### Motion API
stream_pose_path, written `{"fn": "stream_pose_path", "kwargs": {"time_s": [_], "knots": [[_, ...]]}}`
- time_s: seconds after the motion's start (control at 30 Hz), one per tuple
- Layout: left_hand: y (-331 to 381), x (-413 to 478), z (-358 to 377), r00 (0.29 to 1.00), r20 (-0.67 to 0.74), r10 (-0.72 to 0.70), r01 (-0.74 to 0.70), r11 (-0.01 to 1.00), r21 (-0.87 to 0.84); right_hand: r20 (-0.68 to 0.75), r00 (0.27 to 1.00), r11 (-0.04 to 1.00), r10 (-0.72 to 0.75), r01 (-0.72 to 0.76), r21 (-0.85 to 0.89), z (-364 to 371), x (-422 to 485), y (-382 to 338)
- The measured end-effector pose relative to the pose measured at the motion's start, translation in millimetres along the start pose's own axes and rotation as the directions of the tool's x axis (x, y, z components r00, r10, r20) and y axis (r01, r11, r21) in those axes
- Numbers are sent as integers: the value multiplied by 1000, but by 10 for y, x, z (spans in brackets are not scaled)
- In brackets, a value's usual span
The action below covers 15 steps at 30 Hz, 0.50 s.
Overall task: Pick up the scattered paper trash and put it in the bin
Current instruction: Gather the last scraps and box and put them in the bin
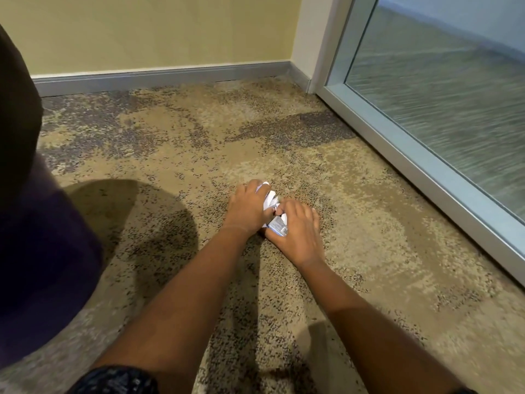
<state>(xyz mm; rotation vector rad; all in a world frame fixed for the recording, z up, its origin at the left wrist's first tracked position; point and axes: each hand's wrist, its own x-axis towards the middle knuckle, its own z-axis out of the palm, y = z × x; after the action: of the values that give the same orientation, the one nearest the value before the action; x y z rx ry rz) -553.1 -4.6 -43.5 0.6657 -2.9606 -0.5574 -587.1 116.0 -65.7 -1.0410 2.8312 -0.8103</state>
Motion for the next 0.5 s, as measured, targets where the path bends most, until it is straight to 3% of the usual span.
{"fn": "stream_pose_path", "kwargs": {"time_s": [0.2,0.33,0.5], "knots": [[41,-34,45,997,-78,-6,6,1000,0,-44,996,991,-77,72,-111,1,-40,-10],[-48,-144,58,978,-179,-106,91,992,-89,-92,991,988,-100,88,-128,21,-48,-7],[-160,-416,-58,963,-182,-200,171,972,-160,-91,993,988,-76,62,-141,16,-54,-14]]}}
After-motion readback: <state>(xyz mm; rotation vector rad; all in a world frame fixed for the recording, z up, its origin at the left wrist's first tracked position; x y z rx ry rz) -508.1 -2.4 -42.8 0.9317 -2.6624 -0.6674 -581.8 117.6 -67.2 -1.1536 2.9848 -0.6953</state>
